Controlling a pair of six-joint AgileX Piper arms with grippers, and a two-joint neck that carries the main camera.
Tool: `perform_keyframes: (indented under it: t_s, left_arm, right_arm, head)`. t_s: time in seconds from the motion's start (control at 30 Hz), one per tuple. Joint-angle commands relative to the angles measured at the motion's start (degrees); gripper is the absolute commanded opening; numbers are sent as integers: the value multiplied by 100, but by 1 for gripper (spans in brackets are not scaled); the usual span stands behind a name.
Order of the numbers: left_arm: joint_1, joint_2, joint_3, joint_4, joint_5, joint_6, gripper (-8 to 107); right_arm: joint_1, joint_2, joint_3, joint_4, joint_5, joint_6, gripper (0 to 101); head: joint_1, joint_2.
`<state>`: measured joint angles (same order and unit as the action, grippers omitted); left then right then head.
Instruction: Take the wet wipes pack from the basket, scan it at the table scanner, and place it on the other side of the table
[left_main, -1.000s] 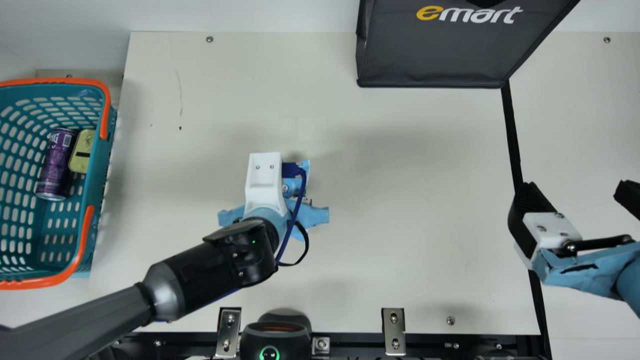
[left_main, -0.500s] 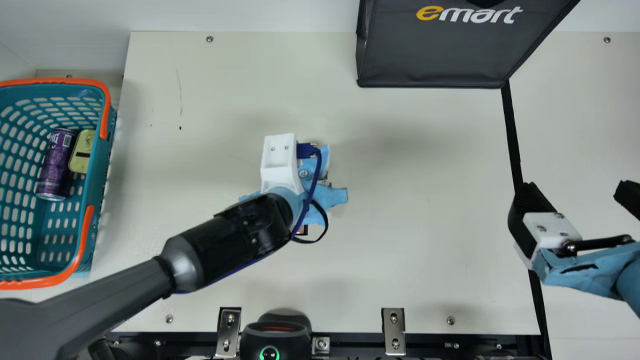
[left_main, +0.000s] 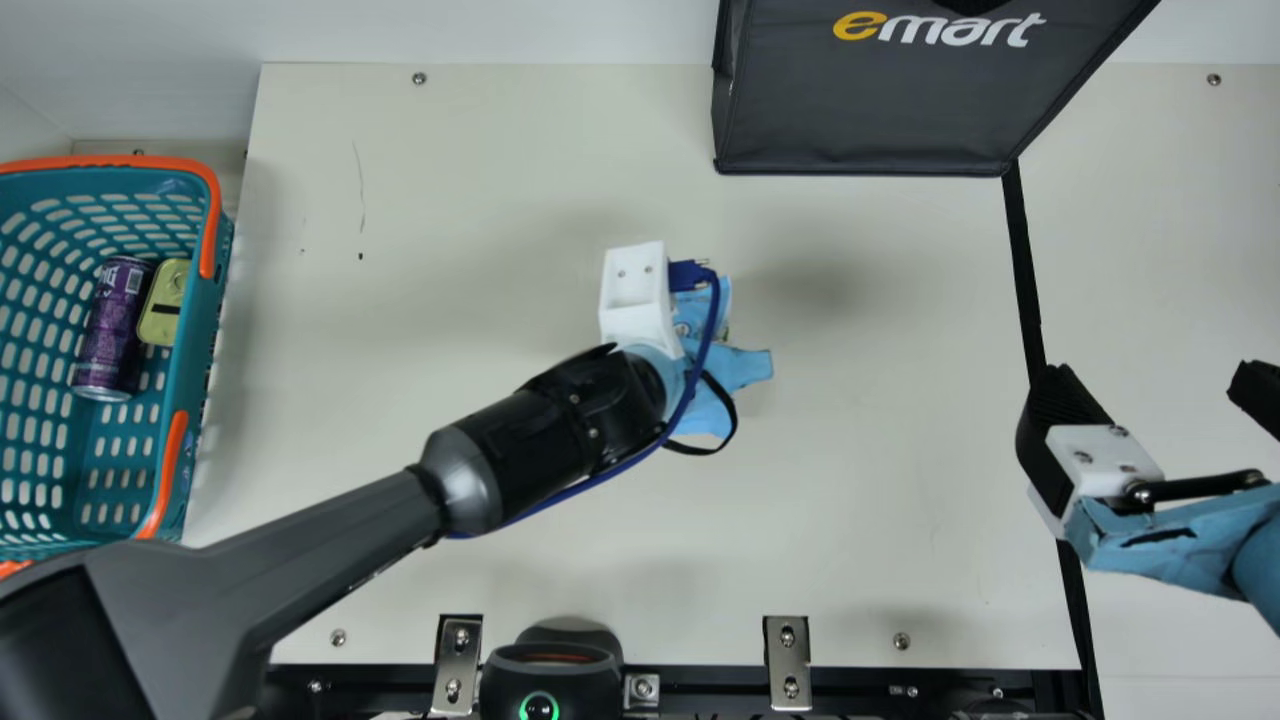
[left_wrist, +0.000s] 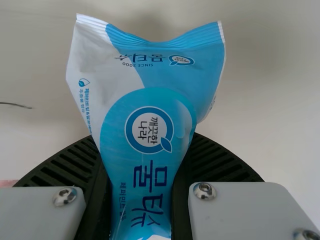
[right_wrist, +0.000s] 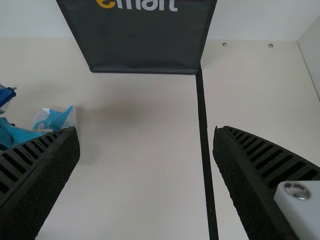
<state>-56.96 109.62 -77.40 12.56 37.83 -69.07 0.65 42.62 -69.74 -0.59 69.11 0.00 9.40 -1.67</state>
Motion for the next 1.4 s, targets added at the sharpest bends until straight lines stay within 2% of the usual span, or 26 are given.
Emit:
perform_keyframes:
  t_s: [0.0,0.2,0.43,0.57,0.73,1.13,1.37]
  left_arm:
    - [-34,103,-200,-60,47,8,15]
    - [-91,338,-526,-258,165,63,35]
    - [-80,456,-663,-470,207,157,59]
    - [-9,383,-578,-678,110,310,72]
    - [191,86,-247,-1030,-166,658,89]
    - [1259,-1135,1144,-2303,-951,2360,90]
    - [2068,-1917,1944,-3184,-1145,3628,90]
  right_arm:
    - [0,0,0,0,0,0,95]
    - [0,0,0,0,0,0,95]
    - [0,0,0,0,0,0,95]
    - [0,0,0,0,0,0,95]
    - [0,0,0,0,0,0,95]
    - [0,0,0,0,0,0,95]
    - [0,0,0,0,0,0,95]
  head:
    - [-148,9]
    - [-148,9]
    - [-148,9]
    - [-148,9]
    - [-148,9]
    - [-148,9]
    - [-148,9]
